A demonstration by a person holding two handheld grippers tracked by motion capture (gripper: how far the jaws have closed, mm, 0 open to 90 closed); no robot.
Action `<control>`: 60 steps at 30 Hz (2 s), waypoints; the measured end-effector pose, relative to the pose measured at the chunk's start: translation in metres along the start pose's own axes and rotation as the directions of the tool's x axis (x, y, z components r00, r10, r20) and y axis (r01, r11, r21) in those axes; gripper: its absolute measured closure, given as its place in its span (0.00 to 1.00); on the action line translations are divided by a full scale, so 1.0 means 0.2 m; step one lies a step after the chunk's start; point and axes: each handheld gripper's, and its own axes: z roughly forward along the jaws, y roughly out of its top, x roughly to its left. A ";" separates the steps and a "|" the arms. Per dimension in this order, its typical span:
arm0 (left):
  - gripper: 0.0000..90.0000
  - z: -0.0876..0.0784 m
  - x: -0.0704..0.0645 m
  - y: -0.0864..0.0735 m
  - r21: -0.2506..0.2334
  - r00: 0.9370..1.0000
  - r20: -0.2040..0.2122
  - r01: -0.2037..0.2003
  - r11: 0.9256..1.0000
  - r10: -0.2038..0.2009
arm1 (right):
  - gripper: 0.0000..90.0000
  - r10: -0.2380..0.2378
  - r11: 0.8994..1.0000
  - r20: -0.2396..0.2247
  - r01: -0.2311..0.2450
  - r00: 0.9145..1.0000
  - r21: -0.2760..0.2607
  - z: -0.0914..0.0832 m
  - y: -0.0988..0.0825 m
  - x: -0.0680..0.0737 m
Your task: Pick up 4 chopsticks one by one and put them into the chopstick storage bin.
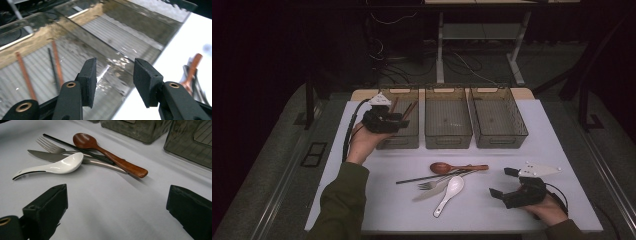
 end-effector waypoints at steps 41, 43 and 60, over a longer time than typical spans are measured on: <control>0.92 0.17 -0.39 -0.45 0.112 0.949 0.291 -0.164 0.980 0.125 | 0.04 -0.005 1.000 0.000 0.005 1.000 -0.005 0.00 0.00 0.00; 0.92 0.19 -0.39 -0.46 0.120 0.946 0.296 -0.177 0.977 0.135 | 0.04 -0.007 1.000 -0.002 0.007 1.000 -0.004 0.00 0.00 0.00; 0.87 0.25 -0.40 -0.48 0.135 0.932 0.340 -0.184 0.974 0.129 | 0.04 -0.005 1.000 0.001 0.005 1.000 0.000 0.00 0.00 0.00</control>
